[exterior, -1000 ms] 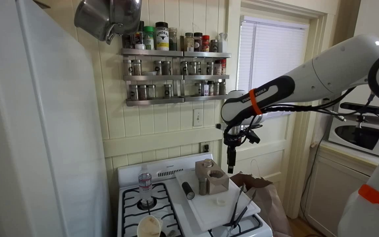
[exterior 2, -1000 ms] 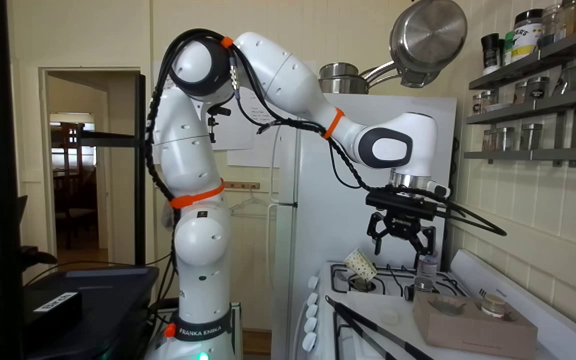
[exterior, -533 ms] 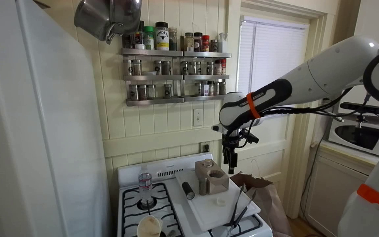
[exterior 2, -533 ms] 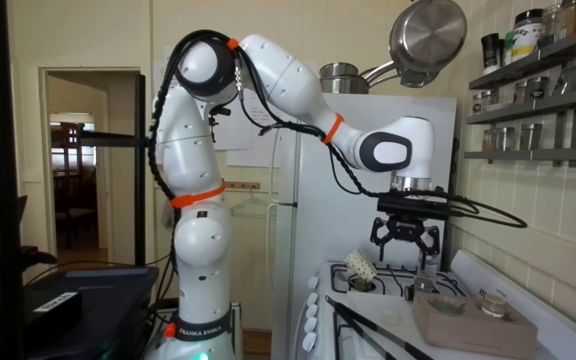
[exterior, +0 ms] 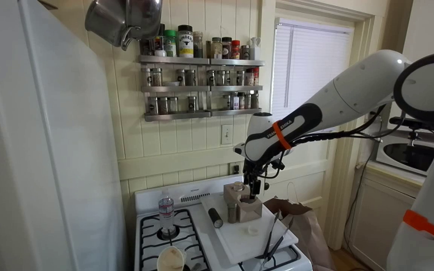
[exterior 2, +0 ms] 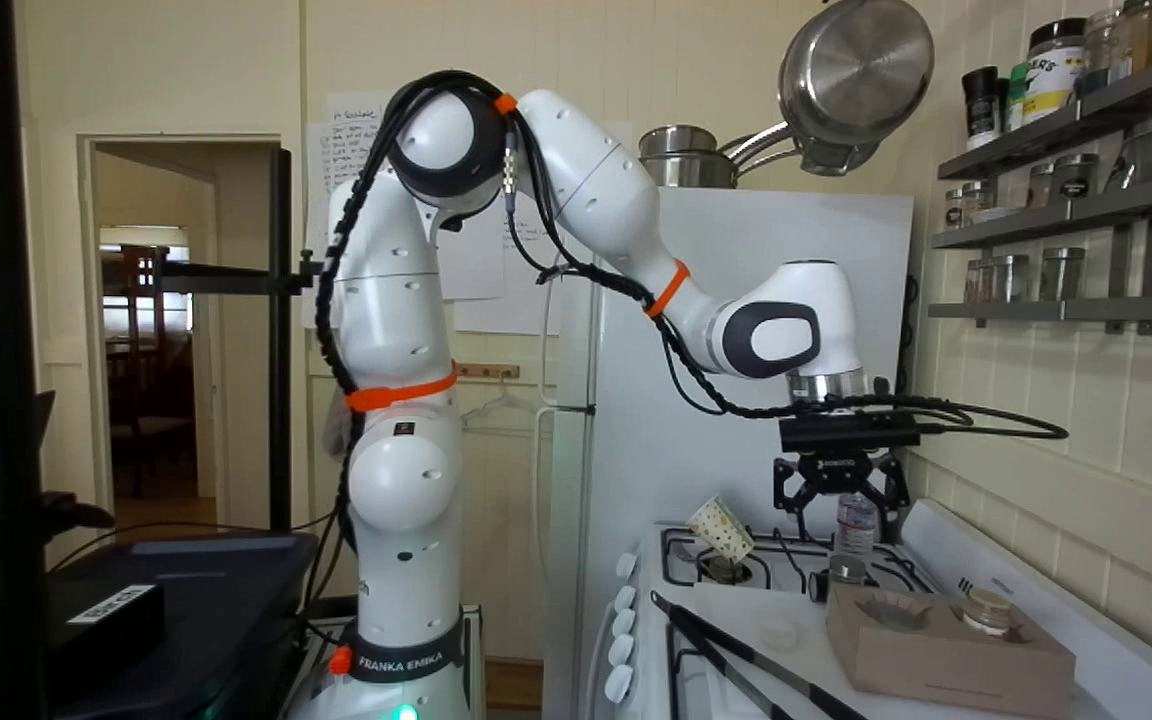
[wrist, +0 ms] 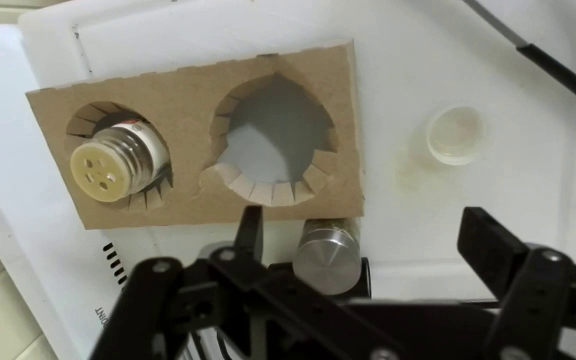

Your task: Place the spice bottle next to the cup holder in the empty slot in the cup holder.

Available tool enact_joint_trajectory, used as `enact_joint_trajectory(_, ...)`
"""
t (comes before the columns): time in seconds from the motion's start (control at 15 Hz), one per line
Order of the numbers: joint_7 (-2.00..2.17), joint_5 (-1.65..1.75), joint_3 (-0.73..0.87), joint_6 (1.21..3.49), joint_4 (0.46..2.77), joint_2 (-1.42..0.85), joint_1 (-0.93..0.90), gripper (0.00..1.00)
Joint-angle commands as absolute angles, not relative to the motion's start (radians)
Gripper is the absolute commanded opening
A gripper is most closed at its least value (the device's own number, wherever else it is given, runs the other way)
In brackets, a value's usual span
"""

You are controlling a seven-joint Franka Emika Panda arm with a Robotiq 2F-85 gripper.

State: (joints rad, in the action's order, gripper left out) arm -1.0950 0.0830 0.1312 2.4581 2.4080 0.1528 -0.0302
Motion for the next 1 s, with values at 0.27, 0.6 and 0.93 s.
enact_joint_trajectory(0.27,-1.149,0.015,0.087,2.437,2.32,0.039,-0.035,1.0)
enact_joint_trajectory(0.6,-1.134,-0.018,0.058,2.423,2.236,-0.071,-0.014,1.0)
enact_joint_trajectory(0.93,-1.104,-0.014,0.032,2.396,2.175,-0.156,0.007,1.0)
